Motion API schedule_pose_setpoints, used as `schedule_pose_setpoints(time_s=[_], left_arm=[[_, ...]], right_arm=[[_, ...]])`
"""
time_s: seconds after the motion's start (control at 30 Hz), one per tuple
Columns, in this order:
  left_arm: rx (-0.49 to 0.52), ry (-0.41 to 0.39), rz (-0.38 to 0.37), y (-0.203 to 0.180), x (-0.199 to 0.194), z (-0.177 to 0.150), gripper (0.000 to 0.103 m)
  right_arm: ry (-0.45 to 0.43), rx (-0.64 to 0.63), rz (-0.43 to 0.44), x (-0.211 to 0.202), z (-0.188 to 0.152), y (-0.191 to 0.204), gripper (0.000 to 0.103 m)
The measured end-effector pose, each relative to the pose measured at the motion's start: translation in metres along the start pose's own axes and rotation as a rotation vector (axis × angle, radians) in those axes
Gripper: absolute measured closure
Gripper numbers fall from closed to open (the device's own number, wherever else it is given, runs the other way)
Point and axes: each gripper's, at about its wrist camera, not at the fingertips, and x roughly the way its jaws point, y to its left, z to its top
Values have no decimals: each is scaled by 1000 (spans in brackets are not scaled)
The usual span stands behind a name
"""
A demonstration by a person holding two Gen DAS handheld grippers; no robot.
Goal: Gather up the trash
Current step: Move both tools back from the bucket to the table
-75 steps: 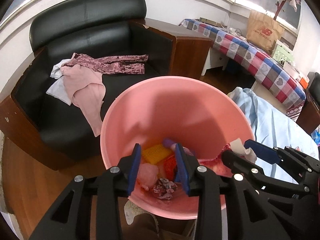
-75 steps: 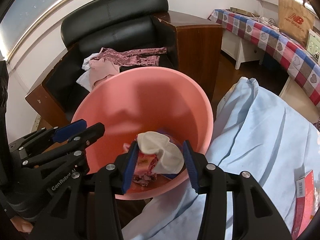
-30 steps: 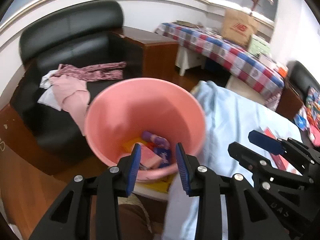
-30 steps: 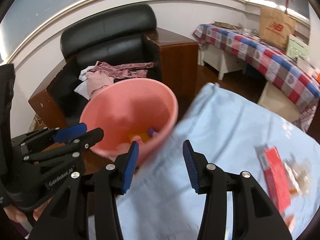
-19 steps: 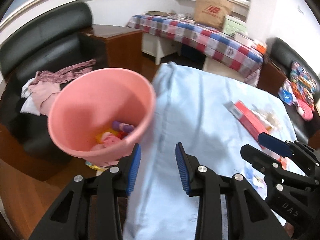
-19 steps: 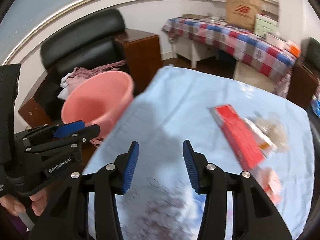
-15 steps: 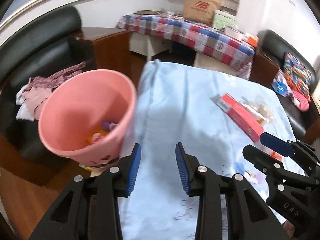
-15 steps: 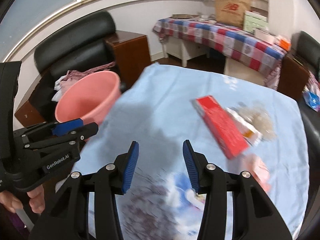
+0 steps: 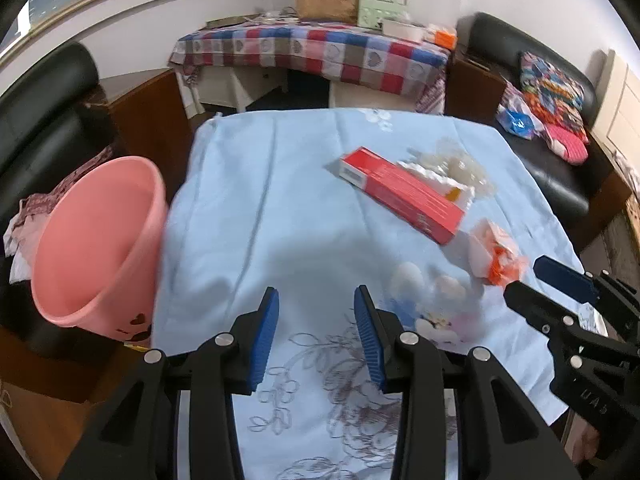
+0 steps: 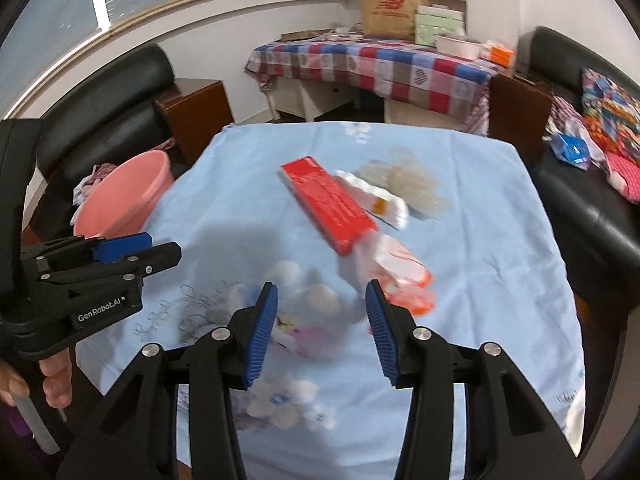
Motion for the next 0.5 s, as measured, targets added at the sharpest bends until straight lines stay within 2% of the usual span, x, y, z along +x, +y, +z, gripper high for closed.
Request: schedule_pose_setpoints(time_s=[0.17, 0.2, 0.23, 0.27, 0.5], left_arm=[[22, 22, -22, -12, 4, -2, 65], [24, 29, -27, -13, 6, -2, 65], [25, 33, -30, -14, 6, -3, 65], [24, 42, -37, -16, 8, -3, 65], [20, 86, -91, -30, 18, 1, 65]], right_arm=[[-2, 43, -11, -6, -12, -23, 56], [-1, 52, -11, -6, -13, -27, 54], [0, 63, -10, -7, -16, -33, 46], [0, 72, -7, -7, -18, -37, 44], [10, 115, -6, 0, -24, -60, 44]])
